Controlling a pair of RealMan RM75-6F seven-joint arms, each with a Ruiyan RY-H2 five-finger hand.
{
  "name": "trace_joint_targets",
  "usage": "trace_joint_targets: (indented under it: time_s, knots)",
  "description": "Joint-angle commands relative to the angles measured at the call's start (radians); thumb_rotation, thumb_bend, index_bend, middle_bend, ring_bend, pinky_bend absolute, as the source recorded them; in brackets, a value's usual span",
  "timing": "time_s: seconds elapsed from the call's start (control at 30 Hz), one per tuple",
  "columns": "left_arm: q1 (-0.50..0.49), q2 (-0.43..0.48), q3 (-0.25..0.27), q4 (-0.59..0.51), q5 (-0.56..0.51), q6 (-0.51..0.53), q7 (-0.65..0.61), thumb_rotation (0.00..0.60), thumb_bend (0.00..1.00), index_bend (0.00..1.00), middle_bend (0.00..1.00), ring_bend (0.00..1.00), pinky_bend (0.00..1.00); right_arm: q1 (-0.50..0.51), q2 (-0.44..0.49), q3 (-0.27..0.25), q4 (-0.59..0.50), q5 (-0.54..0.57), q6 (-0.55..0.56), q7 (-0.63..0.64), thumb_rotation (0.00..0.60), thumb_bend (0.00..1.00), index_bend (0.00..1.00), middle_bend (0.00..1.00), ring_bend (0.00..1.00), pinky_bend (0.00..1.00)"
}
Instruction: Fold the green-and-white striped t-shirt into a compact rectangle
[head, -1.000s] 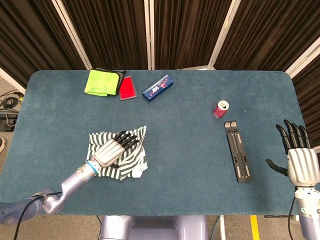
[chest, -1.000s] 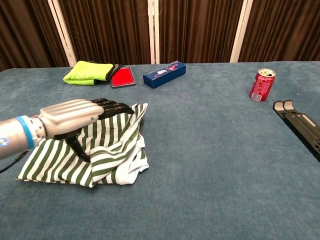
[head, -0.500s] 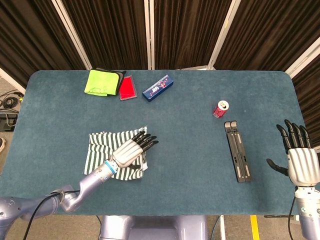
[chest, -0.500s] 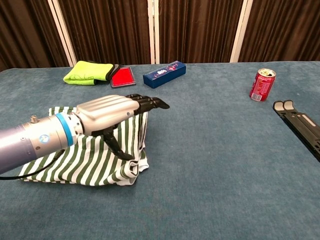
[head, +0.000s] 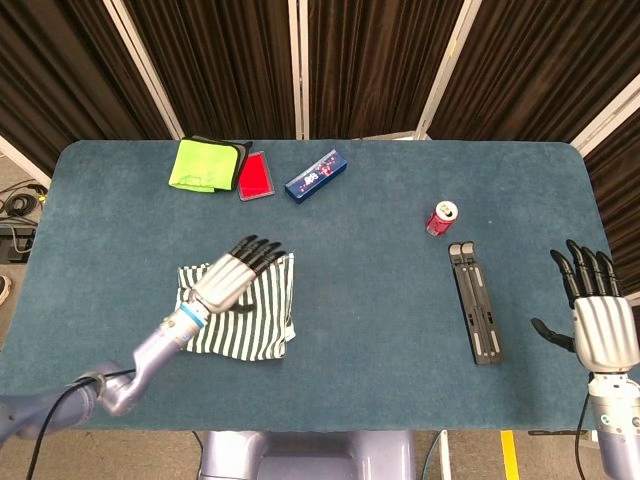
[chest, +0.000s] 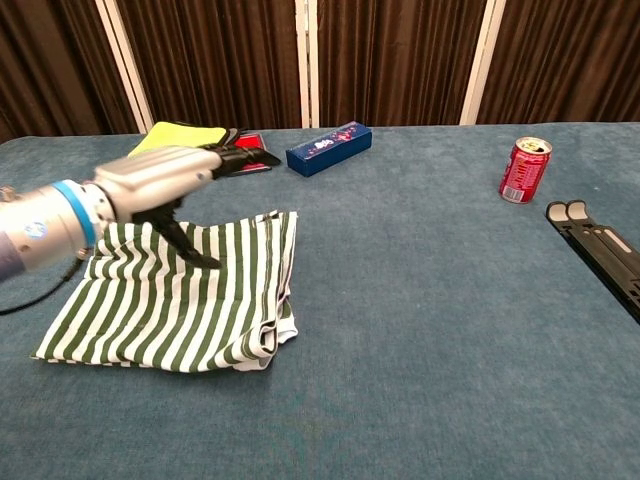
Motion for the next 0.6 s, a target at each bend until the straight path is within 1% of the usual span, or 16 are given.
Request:
trace_joint_targets:
  time_s: [0.03, 0.13, 0.27, 0.43, 0.6]
  knots:
    - [0.020, 0.024, 0.006, 0.022, -0.014, 0.007, -0.020, 0.600, 0.13, 0.00, 0.00, 0.00, 0.00, 0.001, -0.001, -0.001, 0.000, -0.001, -0.001, -0.001, 0.600, 0.00, 0.13, 0.00, 0.00, 0.00]
    - [0.042, 0.037, 0.018, 0.060, -0.031, 0.001, -0.052, 0.600, 0.13, 0.00, 0.00, 0.00, 0.00, 0.002, -0.002, -0.002, -0.001, -0.002, -0.003, -0.005, 0.600, 0.00, 0.13, 0.00, 0.00, 0.00]
    - [0.053, 0.025, 0.024, 0.116, -0.037, -0.001, -0.091, 0.600, 0.13, 0.00, 0.00, 0.00, 0.00, 0.003, -0.005, -0.003, -0.001, -0.002, -0.005, -0.011, 0.600, 0.00, 0.13, 0.00, 0.00, 0.00]
    - [0.047, -0.012, 0.013, 0.191, -0.049, -0.014, -0.132, 0.600, 0.13, 0.00, 0.00, 0.00, 0.00, 0.005, -0.009, -0.004, 0.002, 0.001, -0.011, -0.019, 0.600, 0.00, 0.13, 0.00, 0.00, 0.00]
    - [0.031, -0.049, -0.003, 0.269, -0.062, -0.035, -0.144, 0.600, 0.13, 0.00, 0.00, 0.00, 0.00, 0.005, -0.011, -0.003, 0.004, 0.006, -0.012, -0.023, 0.600, 0.00, 0.13, 0.00, 0.00, 0.00]
